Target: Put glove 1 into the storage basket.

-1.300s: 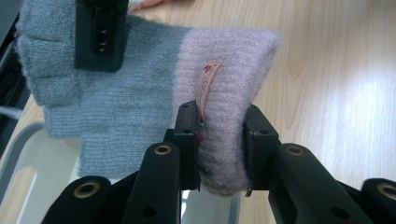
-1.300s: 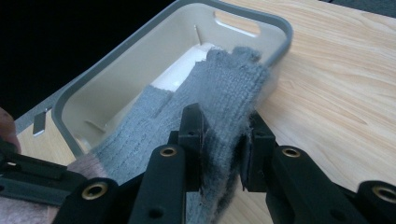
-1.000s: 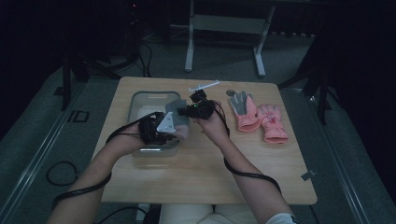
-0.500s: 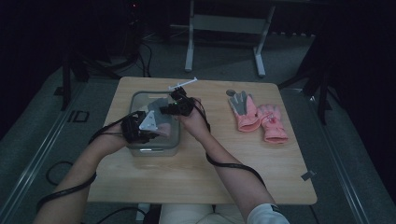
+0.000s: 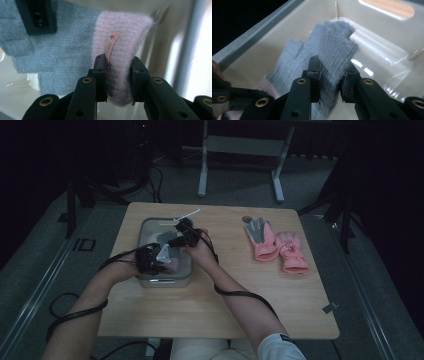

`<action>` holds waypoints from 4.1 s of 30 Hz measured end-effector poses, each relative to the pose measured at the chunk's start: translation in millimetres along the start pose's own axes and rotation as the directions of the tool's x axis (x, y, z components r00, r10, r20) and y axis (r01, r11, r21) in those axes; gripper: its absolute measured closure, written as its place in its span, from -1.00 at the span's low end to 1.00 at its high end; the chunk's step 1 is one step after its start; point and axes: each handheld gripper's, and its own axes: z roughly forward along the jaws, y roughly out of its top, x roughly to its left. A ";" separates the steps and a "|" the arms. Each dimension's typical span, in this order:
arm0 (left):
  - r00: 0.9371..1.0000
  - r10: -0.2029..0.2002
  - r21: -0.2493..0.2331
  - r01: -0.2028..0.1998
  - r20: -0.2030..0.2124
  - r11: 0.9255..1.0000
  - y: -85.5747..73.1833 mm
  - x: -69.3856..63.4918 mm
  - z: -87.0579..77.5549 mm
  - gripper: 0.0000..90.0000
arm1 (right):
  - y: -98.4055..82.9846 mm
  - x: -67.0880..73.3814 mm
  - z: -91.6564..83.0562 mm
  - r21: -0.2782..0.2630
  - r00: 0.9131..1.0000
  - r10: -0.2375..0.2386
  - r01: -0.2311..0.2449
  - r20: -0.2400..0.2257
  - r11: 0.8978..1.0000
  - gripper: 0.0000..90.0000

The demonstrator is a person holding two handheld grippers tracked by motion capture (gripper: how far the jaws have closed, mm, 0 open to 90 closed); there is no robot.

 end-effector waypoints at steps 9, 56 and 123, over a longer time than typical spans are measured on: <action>0.998 0.003 0.046 -0.006 0.069 0.999 6.2 9.9 18.2 0.57 | 2.0 -6.3 3.6 0.040 1.000 0.024 -0.025 0.012 0.999 0.52; 0.971 -0.205 -0.272 0.232 0.126 0.934 89.2 -5.8 -36.6 -0.30 | -66.5 -50.0 -138.9 -0.163 0.995 -0.027 0.043 0.101 0.986 0.43; 0.936 -0.341 -0.485 0.340 0.090 0.806 92.4 -164.3 47.5 -0.97 | -125.9 -213.7 -157.1 -0.082 0.900 0.083 -0.053 0.427 0.995 0.36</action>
